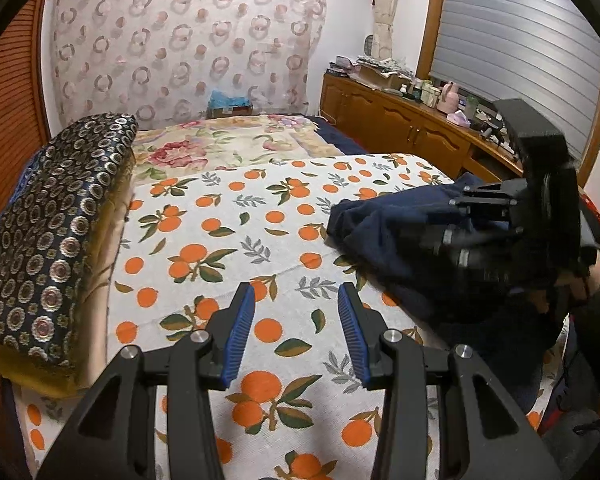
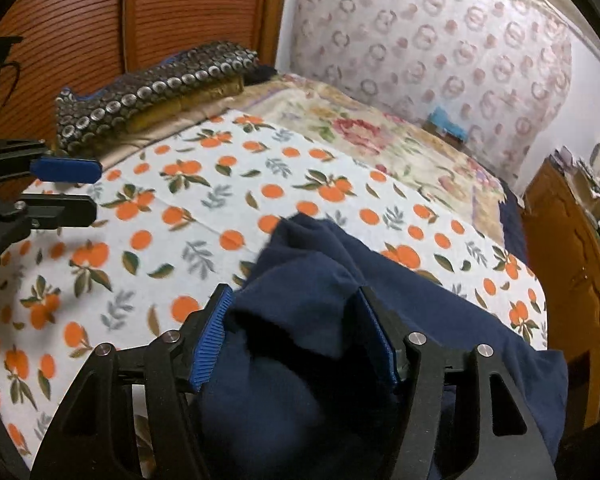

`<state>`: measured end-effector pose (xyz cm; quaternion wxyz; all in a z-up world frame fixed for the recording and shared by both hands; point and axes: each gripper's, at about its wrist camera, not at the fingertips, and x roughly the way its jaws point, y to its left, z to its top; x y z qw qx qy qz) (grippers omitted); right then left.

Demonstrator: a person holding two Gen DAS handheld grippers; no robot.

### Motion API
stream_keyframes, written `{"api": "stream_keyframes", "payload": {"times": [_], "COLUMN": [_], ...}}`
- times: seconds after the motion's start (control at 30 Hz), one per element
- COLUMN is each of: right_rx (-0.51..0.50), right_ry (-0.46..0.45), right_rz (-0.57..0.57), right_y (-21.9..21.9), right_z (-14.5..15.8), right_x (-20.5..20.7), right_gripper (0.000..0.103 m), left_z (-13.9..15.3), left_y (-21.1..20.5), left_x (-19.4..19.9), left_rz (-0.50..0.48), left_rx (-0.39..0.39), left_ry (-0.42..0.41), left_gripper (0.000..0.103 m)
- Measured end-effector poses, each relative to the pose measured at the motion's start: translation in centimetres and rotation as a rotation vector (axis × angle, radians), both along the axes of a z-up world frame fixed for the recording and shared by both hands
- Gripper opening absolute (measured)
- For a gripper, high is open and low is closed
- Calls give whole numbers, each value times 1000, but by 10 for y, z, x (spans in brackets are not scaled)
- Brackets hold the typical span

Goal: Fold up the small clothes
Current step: 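Release the shirt and reposition both open grippers over the folded shirt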

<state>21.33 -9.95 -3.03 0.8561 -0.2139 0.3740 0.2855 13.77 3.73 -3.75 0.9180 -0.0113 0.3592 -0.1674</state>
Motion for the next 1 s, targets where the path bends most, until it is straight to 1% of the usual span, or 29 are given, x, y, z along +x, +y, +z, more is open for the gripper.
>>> {"api": "stream_keyframes", "payload": {"times": [0.03, 0.07, 0.13, 0.2, 0.3, 0.4, 0.43, 0.5, 0.53, 0.57, 0.6, 0.63, 0.7, 0.73, 0.77, 0.87, 1.0], "right_rx": [8, 29, 63, 86, 110, 77, 54, -13, -44, -59, -64, -51, -3, 7, 18, 57, 87], "right_ry": [6, 0, -27, -82, -133, -173, -177, -167, -142, -133, -130, -125, -111, -111, -113, -99, -71], "right_rz": [1, 2, -2, -42, -118, -220, -266, -337, -389, -420, -441, -443, -426, -423, -416, -377, -344], "right_y": [-4, -10, -22, -40, -75, -111, -125, -143, -155, -163, -170, -175, -183, -185, -186, -190, -197], "right_z": [2, 8, 23, 45, 78, 100, 102, 96, 88, 84, 81, 79, 76, 75, 73, 67, 58], "right_x": [2, 2, 2, 5, 20, 43, 55, 74, 86, 91, 94, 92, 83, 78, 71, 43, 6], "right_gripper": [13, 5, 4, 4, 3, 3, 3, 4, 7, 11, 12, 12, 20, 28, 34, 38, 39], "left_z": [-1, -1, -2, -2, -3, -2, -1, 0, 1, 2, 2, 3, 3, 4, 4, 5, 5], "left_y": [-1, -2, -5, -8, -14, -23, -28, -37, -42, -45, -51, -55, -63, -68, -72, -83, -93], "left_x": [1, 1, 3, 5, 8, 12, 15, 18, 20, 21, 23, 24, 28, 30, 31, 31, 26], "left_rz": [-4, -7, -14, -21, -34, -45, -55, -69, -76, -82, -90, -94, -104, -109, -114, -129, -140], "left_rx": [-2, -3, -3, -3, -3, 2, 2, 5, 9, 13, 18, 19, 25, 30, 34, 43, 47], "left_ry": [2, 3, 6, 8, 11, 12, 15, 14, 13, 13, 12, 12, 16, 19, 18, 14, 12], "left_gripper": [42, 42, 42, 42, 42, 42, 42, 42, 42, 42, 42, 42, 42, 42, 42, 42, 42]}}
